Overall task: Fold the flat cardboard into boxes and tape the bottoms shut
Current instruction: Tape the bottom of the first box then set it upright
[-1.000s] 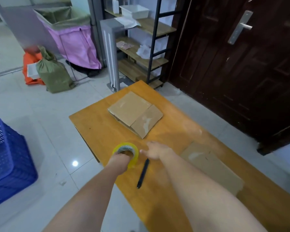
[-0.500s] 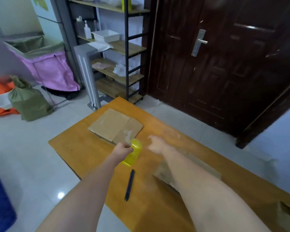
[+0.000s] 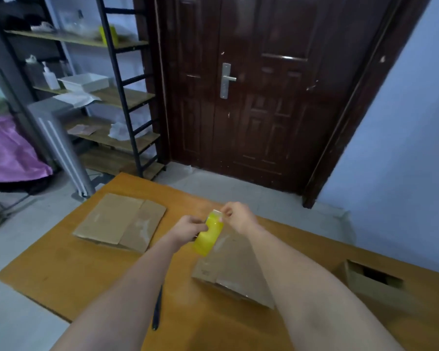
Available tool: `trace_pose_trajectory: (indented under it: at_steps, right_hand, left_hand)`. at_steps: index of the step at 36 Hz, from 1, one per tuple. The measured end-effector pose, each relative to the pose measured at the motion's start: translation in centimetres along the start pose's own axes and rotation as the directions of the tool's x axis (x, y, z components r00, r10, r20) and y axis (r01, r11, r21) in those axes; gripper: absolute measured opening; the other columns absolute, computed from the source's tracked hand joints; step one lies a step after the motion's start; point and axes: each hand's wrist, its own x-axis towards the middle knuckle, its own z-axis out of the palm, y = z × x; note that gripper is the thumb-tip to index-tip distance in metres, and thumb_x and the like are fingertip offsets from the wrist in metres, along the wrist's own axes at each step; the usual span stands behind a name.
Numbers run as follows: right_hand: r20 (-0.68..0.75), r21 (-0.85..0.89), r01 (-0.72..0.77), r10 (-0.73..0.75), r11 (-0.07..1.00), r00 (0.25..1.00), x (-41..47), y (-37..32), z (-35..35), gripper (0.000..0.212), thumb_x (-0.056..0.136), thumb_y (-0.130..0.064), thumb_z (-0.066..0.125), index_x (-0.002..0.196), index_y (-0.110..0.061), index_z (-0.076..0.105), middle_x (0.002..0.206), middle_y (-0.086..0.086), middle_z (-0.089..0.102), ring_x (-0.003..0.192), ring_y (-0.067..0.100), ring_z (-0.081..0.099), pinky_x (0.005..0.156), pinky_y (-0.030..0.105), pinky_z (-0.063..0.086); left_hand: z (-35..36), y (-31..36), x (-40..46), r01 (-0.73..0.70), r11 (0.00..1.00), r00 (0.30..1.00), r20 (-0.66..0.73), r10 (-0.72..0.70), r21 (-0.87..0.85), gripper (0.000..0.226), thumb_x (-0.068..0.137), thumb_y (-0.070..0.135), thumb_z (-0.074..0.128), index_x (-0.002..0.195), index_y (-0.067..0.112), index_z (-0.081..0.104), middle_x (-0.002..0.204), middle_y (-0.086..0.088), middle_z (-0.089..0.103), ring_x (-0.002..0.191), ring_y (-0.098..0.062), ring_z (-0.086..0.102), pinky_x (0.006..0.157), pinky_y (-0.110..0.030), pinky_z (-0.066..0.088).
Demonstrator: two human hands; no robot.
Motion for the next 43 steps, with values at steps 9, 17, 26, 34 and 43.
trace_pose_trajectory:
  at_steps: [9,17,26,34,43]
  right_hand:
    - [-0.118,-0.116,-0.034,0.021,0.993,0.993,-3.6,3.1,-7.2,0.018,0.091,-0.022,0.052,0.094,-0.014,0.068,0.099,0.011,0.07,0.096,0.031,0.064,0.08,0.035,0.05]
    - [-0.165,-0.217,-0.118,0.083,0.969,0.983,-5.7,6.5,-13.1,0.013,0.087,-0.014,0.052,0.098,-0.013,0.059,0.11,0.014,0.065,0.103,0.032,0.061,0.077,0.033,0.047]
    - [-0.159,-0.123,-0.124,0.104,0.985,0.982,-6.3,10.5,-14.9,0.012,0.087,-0.01,0.054,0.091,-0.019,0.047,0.112,0.015,0.063,0.104,0.033,0.06,0.078,0.033,0.046]
    - [-0.217,0.073,-0.125,0.139,0.989,0.966,-6.5,12.5,-15.8,0.022,0.085,0.001,0.051,0.082,-0.015,0.066,0.096,0.011,0.07,0.094,0.028,0.064,0.079,0.03,0.049]
    - [-0.159,0.065,0.053,-0.042,0.996,0.986,-8.0,13.3,-18.6,0.022,0.082,0.001,0.058,0.072,-0.018,0.062,0.075,0.003,0.061,0.074,0.018,0.058,0.078,0.033,0.052]
  left_hand:
    - [5.9,4.2,0.7,-0.028,1.0,0.995,0.093,0.027,0.006,0.006,0.086,0.001,0.055,0.083,0.005,0.058,0.061,-0.002,0.045,0.053,-0.012,0.046,0.052,-0.018,0.041]
    - [12.3,8.8,0.1,-0.049,0.997,0.979,0.196,0.058,-0.051,0.022,0.059,0.018,0.058,0.079,0.011,0.061,0.044,0.011,0.045,0.044,-0.004,0.045,0.055,-0.02,0.039]
    - [17.1,9.5,0.4,-0.017,0.993,0.982,0.185,0.039,-0.119,0.027,0.063,0.015,0.062,0.089,0.009,0.063,0.049,0.007,0.043,0.049,-0.009,0.046,0.063,-0.021,0.047]
    - [19.5,8.9,0.8,0.017,0.995,0.983,0.184,0.002,-0.101,0.011,0.085,0.002,0.058,0.08,0.012,0.06,0.06,-0.001,0.048,0.053,-0.01,0.049,0.061,-0.02,0.05]
    - [22.3,11.4,0.6,0.096,0.995,0.977,0.188,-0.097,0.013,0.034,0.088,0.024,0.062,0.115,0.005,0.052,0.1,-0.016,0.06,0.084,-0.026,0.062,0.081,-0.038,0.054]
